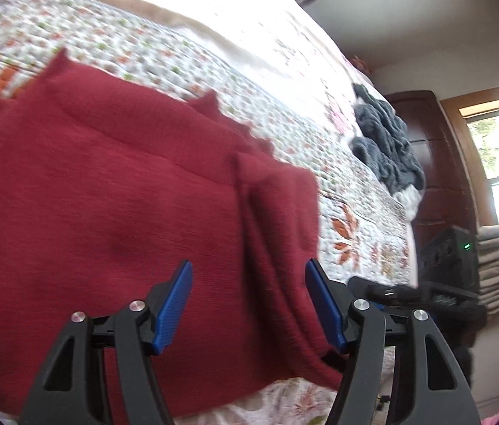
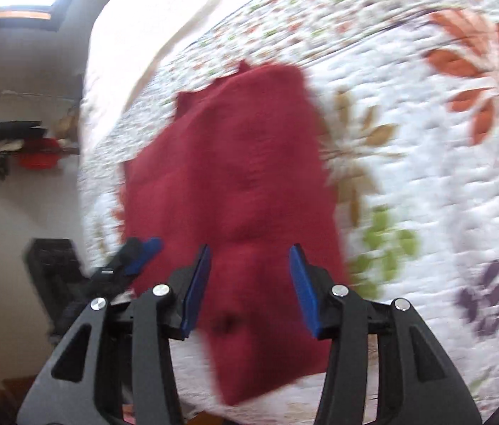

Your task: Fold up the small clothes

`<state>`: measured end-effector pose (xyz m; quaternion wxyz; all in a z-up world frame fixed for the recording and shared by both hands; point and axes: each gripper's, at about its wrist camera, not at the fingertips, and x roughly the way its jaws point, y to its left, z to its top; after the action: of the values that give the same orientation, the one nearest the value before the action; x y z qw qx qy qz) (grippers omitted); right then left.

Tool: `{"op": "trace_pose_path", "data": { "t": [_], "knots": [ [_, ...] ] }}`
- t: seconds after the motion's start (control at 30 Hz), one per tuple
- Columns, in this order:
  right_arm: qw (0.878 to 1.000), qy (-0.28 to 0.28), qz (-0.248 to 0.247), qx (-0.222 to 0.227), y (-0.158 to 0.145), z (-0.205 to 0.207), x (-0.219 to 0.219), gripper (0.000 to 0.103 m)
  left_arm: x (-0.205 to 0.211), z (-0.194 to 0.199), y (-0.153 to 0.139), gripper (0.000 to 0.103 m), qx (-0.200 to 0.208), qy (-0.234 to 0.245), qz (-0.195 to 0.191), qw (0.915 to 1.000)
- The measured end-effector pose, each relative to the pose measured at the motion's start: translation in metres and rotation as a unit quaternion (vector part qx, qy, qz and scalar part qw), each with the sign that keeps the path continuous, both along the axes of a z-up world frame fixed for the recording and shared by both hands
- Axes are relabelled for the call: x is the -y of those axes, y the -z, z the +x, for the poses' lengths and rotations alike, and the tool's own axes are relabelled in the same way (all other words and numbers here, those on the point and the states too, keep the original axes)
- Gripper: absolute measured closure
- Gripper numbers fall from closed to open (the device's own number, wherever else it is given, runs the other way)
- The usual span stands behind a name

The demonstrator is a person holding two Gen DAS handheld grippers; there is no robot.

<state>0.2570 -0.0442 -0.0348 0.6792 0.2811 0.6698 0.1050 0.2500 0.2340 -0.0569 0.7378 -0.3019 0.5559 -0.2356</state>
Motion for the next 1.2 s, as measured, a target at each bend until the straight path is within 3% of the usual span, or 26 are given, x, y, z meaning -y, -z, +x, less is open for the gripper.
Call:
{"op": "trace_pose_path", "data": {
  "t": [0.07, 0.27, 0.43, 0.63, 0.7, 0.77, 0.83, 0.93, 1.07, 1.2],
  "knots": [
    [1.000, 0.000, -0.024, -0.001, 0.005, -0.005, 0.008, 0.057, 0.015, 0.004, 0.004, 0.036, -0.009, 0.017, -0.015, 0.9997],
    [1.000, 0.009, -0.011, -0.021, 0.031, -0.023, 0.022, 0.057, 0.056, 0.016, 0.027, 0.036, -0.049, 0.050, -0.023, 0.9973],
    [1.000, 0.018, 0.008, -0.021, 0.046, -0.032, 0.025, 0.057, 0.080, 0.021, 0.040, 0.036, -0.075, 0.058, -0.028, 0.9951],
    [1.000, 0.017, 0.017, -0.015, 0.048, -0.034, 0.028, 0.057, 0.087, 0.026, 0.043, 0.037, -0.076, 0.052, -0.032, 0.9953],
    [1.000, 0.011, 0.020, -0.016, 0.050, -0.034, 0.025, 0.057, 0.091, 0.029, 0.043, 0.046, -0.073, 0.051, -0.028, 0.9956],
    [0.999, 0.006, 0.028, -0.016, 0.052, -0.032, 0.018, 0.057, 0.093, 0.032, 0.044, 0.070, -0.073, 0.054, -0.012, 0.9958],
    [0.999, 0.000, 0.035, -0.019, 0.053, -0.032, 0.012, 0.056, 0.093, 0.034, 0.046, 0.084, -0.074, 0.051, -0.007, 0.9959],
    [0.999, 0.000, 0.043, -0.009, 0.050, -0.031, 0.009, 0.055, 0.085, 0.034, 0.040, 0.088, -0.063, 0.041, -0.019, 0.9970],
    [0.996, 0.011, 0.082, 0.013, 0.041, -0.029, 0.013, 0.049, 0.065, 0.026, 0.015, 0.089, -0.020, 0.030, -0.041, 0.9985],
    [0.997, 0.004, 0.071, 0.024, 0.036, -0.025, 0.010, 0.049, 0.037, 0.023, -0.009, 0.089, 0.013, 0.010, -0.040, 0.9991]
  ]
}}
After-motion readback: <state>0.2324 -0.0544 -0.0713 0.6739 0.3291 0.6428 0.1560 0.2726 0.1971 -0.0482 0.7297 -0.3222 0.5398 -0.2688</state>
